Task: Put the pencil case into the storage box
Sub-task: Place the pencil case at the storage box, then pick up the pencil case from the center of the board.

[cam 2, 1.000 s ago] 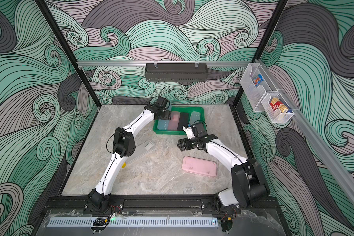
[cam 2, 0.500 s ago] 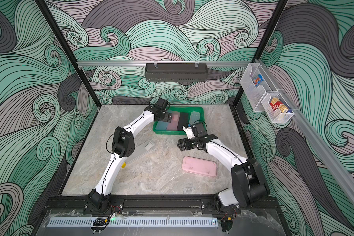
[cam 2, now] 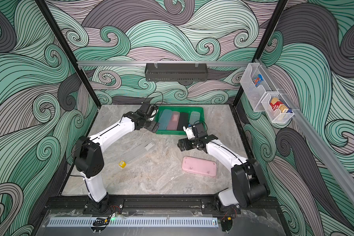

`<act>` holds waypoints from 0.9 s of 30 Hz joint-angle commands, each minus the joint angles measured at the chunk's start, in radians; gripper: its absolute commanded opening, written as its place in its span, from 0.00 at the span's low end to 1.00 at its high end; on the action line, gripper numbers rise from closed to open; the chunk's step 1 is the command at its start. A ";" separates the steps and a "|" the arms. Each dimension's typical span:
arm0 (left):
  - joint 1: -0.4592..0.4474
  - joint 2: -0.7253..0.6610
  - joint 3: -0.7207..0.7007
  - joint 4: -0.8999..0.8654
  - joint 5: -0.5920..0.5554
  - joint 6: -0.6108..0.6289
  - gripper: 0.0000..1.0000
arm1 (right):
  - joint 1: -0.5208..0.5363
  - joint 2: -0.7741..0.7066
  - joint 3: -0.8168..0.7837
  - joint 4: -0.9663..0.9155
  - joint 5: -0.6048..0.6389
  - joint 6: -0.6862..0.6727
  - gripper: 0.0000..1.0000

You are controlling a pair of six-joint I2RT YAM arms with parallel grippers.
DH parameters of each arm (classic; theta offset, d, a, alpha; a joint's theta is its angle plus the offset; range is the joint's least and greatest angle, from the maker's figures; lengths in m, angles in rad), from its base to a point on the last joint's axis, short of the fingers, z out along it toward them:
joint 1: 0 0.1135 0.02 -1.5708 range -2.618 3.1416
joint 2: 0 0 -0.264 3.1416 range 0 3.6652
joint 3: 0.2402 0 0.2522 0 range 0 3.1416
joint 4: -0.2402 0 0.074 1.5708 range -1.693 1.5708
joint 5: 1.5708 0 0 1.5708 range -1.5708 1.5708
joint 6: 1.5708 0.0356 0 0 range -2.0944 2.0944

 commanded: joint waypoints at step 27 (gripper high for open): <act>0.096 -0.029 -0.492 0.272 0.115 0.380 0.97 | 0.001 0.017 -0.021 0.069 -0.025 0.017 0.99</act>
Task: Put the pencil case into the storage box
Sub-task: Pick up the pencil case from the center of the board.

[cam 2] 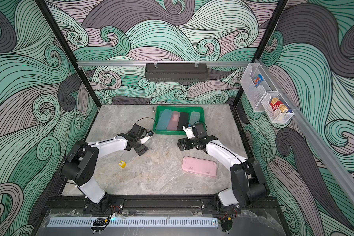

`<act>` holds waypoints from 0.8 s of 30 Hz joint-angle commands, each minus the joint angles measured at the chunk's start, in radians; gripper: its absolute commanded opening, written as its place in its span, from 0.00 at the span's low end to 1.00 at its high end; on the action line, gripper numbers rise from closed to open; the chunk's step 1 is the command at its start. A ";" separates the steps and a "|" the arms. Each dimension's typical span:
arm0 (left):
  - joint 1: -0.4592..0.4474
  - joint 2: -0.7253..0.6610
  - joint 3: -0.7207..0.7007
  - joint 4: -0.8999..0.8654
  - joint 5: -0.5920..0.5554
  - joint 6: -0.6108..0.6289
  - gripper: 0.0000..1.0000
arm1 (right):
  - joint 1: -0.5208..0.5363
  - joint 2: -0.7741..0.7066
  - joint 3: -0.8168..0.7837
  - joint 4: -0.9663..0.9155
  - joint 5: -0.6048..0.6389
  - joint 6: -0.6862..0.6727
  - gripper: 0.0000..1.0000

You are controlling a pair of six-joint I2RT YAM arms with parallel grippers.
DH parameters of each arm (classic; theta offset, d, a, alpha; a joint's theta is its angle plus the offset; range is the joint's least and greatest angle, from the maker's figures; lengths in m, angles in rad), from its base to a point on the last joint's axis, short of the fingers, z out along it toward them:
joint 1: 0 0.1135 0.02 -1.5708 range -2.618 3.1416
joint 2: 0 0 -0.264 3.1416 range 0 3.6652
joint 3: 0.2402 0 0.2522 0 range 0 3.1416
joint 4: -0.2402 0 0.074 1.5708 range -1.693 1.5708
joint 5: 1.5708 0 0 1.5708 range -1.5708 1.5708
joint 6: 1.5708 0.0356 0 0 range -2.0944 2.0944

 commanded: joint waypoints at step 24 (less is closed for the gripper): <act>0.000 0.177 0.273 -0.474 0.170 -0.620 0.70 | 0.001 -0.010 -0.011 0.014 -0.001 0.006 0.99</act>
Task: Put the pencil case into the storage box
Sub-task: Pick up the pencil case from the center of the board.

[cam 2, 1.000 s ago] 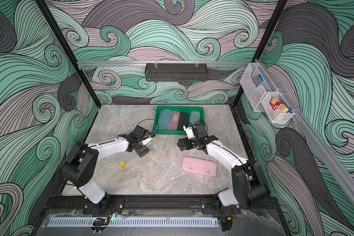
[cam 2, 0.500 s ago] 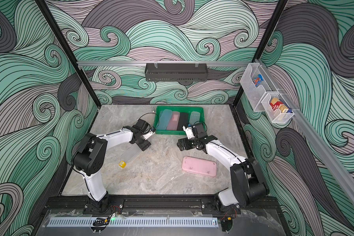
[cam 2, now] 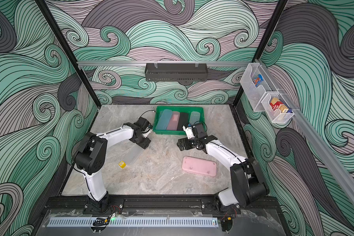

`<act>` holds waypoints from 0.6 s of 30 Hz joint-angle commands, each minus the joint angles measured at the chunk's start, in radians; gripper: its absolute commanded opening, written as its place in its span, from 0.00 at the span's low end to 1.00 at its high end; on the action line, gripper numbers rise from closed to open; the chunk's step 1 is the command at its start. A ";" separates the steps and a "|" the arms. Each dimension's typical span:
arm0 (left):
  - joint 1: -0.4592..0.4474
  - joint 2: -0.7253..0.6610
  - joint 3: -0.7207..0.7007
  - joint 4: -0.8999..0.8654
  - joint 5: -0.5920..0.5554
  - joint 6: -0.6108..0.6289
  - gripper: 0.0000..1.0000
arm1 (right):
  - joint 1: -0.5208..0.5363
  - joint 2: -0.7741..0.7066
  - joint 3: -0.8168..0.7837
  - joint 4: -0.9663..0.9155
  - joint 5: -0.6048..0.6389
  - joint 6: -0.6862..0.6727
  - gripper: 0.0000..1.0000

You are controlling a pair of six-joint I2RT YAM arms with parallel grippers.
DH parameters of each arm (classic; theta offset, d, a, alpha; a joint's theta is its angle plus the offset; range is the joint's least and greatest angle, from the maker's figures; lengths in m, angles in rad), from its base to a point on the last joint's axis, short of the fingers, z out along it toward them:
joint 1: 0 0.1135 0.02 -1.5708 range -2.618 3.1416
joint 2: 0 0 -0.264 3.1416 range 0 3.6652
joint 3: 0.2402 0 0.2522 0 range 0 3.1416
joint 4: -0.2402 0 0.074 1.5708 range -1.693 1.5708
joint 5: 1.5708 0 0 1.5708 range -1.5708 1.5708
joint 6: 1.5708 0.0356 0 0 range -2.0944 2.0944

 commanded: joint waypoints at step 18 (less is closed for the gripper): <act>-0.111 -0.138 -0.181 0.032 0.022 -0.547 0.99 | 0.002 -0.025 -0.017 0.010 -0.002 0.006 0.99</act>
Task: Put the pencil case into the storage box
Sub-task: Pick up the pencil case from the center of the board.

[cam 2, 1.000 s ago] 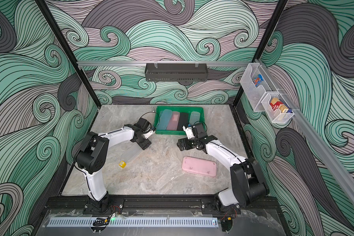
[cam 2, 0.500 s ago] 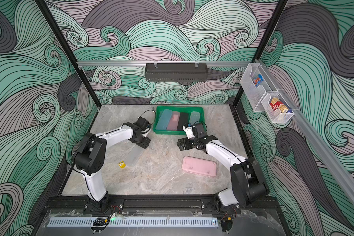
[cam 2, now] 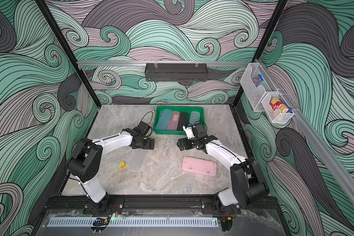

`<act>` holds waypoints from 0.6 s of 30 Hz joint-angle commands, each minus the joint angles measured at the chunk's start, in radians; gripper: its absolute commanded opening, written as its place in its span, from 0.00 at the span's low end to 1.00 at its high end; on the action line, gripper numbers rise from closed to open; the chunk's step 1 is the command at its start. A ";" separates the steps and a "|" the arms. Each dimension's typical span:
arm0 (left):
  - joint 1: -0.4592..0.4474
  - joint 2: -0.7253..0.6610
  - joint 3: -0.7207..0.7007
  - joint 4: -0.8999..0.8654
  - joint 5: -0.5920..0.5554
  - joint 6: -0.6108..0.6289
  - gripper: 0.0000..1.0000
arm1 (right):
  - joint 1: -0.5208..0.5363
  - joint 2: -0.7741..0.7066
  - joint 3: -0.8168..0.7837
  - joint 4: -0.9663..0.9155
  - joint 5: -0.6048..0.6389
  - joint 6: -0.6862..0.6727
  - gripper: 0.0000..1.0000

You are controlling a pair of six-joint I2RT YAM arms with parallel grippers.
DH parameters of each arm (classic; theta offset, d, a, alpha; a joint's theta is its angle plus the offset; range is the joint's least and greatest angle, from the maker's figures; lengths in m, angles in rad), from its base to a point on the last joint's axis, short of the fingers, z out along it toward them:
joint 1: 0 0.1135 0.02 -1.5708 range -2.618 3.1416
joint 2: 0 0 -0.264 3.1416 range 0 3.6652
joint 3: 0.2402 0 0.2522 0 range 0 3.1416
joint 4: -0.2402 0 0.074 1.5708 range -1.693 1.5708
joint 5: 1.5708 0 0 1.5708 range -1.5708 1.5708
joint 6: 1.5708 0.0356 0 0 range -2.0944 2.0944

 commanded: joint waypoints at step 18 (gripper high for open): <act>-0.012 -0.128 -0.084 -0.186 -0.162 0.109 0.99 | 0.002 -0.026 -0.019 0.009 0.006 0.007 0.99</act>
